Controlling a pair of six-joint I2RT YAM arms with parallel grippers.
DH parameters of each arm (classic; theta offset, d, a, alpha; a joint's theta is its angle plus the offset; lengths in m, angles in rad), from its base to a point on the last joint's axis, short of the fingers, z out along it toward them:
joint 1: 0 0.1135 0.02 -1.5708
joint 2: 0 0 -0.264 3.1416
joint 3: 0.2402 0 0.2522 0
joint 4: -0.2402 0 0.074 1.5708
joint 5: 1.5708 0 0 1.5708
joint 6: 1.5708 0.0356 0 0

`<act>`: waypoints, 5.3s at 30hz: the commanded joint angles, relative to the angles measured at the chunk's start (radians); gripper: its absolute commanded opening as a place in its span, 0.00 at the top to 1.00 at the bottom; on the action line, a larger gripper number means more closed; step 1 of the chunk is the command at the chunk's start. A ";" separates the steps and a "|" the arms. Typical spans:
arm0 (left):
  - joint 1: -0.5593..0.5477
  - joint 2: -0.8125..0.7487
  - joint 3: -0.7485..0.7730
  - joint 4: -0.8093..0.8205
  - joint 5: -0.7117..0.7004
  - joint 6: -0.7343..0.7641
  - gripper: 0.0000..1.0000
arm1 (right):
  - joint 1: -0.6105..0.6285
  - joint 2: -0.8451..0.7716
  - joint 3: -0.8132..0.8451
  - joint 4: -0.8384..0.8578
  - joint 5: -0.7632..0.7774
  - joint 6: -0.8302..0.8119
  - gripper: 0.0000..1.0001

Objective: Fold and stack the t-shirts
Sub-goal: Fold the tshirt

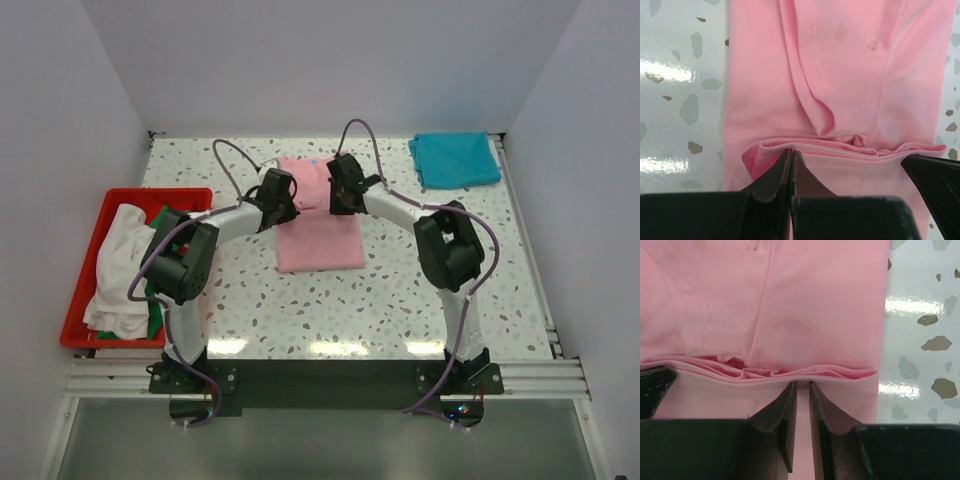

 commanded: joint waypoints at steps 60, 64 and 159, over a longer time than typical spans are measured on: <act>0.009 -0.593 -0.529 0.099 0.093 -0.017 0.59 | -0.238 -0.460 -0.528 0.097 -0.390 0.081 0.72; -0.114 -0.723 -0.660 0.067 0.046 -0.109 0.46 | -0.238 -0.613 -0.719 0.118 -0.330 0.108 0.62; -0.512 -0.945 -0.421 -0.329 -0.132 -0.321 1.00 | 0.178 -1.214 -0.713 -0.260 -0.027 0.246 1.00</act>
